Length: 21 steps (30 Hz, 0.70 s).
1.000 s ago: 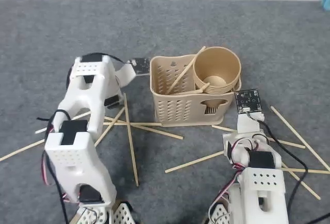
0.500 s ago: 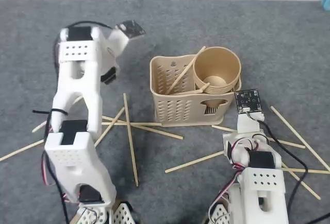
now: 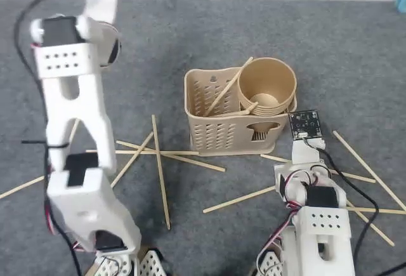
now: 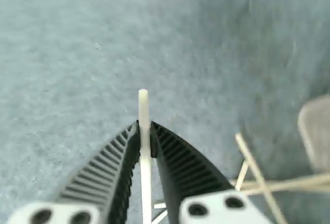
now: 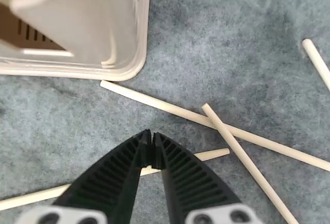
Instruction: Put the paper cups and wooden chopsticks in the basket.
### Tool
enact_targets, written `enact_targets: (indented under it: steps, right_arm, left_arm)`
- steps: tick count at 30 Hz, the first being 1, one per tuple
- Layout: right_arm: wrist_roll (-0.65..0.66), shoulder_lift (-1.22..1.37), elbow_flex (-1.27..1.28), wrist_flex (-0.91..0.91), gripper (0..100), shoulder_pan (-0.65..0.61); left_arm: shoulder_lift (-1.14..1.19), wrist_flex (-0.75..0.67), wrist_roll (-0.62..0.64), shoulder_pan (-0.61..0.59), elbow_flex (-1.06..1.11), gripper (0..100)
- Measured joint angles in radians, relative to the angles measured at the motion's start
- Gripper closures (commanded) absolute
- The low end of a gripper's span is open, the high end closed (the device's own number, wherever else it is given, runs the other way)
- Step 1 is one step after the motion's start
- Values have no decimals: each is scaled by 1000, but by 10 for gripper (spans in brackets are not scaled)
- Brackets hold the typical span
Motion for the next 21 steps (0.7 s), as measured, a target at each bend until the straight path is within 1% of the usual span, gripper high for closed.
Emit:
enact_targets:
  steps: [4, 9, 12, 17, 21]
  right_arm:
    - [0, 0, 0, 0, 990, 0]
    - [0, 0, 0, 0, 990, 0]
    - [0, 0, 0, 0, 990, 0]
    - [0, 0, 0, 0, 991, 0]
    - [0, 0, 0, 0, 991, 0]
  left_arm:
    - [-161, 0, 71, 20, -2, 988]
    - [-319, 0, 123, 91, 20, 988]
    - [-397, -9, 169, 147, 40, 988]
    - [-540, -51, 278, 282, 71, 988]
    - [-692, -98, 334, 376, 137, 988]
